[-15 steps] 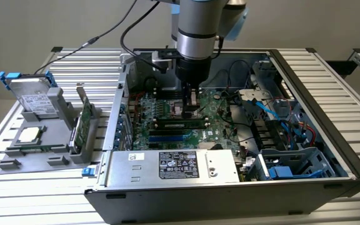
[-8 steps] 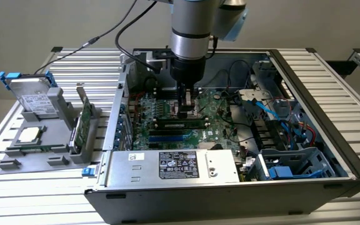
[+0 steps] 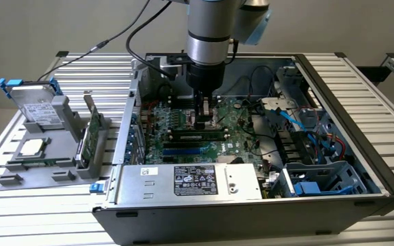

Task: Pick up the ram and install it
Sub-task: 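Press down the ram until it locks into place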

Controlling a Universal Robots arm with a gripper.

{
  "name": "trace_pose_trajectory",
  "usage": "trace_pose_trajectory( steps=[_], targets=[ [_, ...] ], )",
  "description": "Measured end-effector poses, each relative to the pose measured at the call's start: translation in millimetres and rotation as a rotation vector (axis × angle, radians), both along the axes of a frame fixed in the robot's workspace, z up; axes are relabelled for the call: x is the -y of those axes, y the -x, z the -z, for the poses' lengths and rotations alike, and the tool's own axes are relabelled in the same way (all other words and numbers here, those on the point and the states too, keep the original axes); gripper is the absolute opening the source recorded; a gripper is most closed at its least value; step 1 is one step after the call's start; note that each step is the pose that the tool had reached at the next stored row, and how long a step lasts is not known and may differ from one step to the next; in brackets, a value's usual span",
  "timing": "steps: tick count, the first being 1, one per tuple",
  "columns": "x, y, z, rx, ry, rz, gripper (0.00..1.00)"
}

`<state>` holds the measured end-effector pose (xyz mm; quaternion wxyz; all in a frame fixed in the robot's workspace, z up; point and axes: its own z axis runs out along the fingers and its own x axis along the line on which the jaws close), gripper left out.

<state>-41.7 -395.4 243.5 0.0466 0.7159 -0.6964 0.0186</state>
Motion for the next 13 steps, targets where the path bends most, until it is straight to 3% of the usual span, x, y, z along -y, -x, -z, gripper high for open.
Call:
trace_pose_trajectory(
  steps=[8, 13],
  targets=[
    [0.0, 0.0, 0.0, -0.0001, 0.0004, 0.000, 0.10],
    [0.0, 0.0, 0.1, 0.0000, 0.0003, 0.066, 0.10]
  ],
)
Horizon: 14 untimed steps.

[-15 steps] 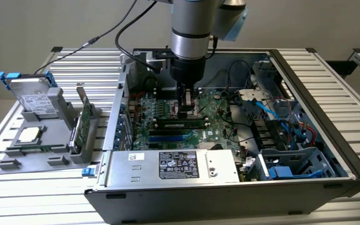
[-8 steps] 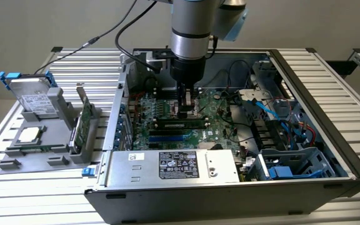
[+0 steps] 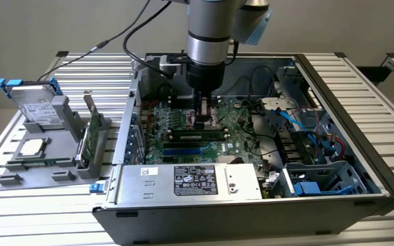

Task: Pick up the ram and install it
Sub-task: 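Press down the ram until it locks into place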

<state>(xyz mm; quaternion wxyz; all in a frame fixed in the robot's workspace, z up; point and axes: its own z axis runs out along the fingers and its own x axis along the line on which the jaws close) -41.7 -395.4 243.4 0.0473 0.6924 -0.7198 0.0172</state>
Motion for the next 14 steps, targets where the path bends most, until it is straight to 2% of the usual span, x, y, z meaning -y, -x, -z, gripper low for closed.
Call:
trace_pose_trajectory(
  steps=[14],
  targets=[
    [0.0, 0.0, 0.0, 0.0000, 0.0000, 0.225, 0.10]
  ],
)
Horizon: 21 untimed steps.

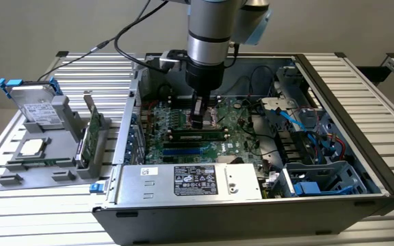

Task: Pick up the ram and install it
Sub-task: 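Press down the ram until it locks into place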

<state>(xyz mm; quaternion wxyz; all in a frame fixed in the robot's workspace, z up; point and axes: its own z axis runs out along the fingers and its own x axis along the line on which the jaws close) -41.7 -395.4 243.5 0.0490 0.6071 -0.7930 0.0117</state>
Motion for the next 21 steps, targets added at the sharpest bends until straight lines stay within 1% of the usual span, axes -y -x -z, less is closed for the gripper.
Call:
trace_pose_trajectory(
  steps=[21],
  targets=[
    [0.0, 0.0, 0.0, 0.0000, -0.0001, 0.326, 0.10]
  ],
)
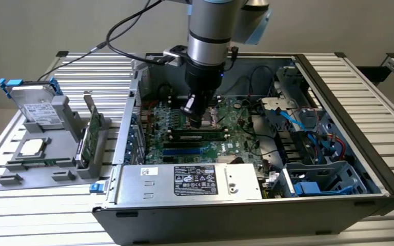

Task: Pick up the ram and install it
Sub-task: 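Press down the ram until it locks into place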

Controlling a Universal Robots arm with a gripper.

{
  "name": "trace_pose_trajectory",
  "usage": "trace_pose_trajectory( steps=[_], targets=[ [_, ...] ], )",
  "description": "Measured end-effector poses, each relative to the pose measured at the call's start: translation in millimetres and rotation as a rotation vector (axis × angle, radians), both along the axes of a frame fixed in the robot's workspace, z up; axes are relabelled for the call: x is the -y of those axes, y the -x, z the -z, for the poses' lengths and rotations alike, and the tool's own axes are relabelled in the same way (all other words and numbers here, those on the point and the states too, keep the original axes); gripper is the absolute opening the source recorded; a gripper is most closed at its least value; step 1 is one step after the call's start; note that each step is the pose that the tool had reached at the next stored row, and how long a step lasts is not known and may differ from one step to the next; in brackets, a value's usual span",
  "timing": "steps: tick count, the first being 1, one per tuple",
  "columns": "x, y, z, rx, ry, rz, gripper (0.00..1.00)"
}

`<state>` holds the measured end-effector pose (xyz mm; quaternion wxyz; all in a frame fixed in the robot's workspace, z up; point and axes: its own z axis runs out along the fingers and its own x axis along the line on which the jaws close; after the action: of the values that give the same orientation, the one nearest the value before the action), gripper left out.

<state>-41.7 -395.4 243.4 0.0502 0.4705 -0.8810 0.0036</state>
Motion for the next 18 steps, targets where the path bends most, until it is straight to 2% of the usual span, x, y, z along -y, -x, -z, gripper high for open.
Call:
trace_pose_trajectory(
  steps=[9, 18],
  targets=[
    [0.0, 0.0, 0.0, 0.0000, 0.0000, 0.139, 0.10],
    [0.0, 0.0, 0.0, -0.0002, -0.0025, 0.262, 0.10]
  ],
)
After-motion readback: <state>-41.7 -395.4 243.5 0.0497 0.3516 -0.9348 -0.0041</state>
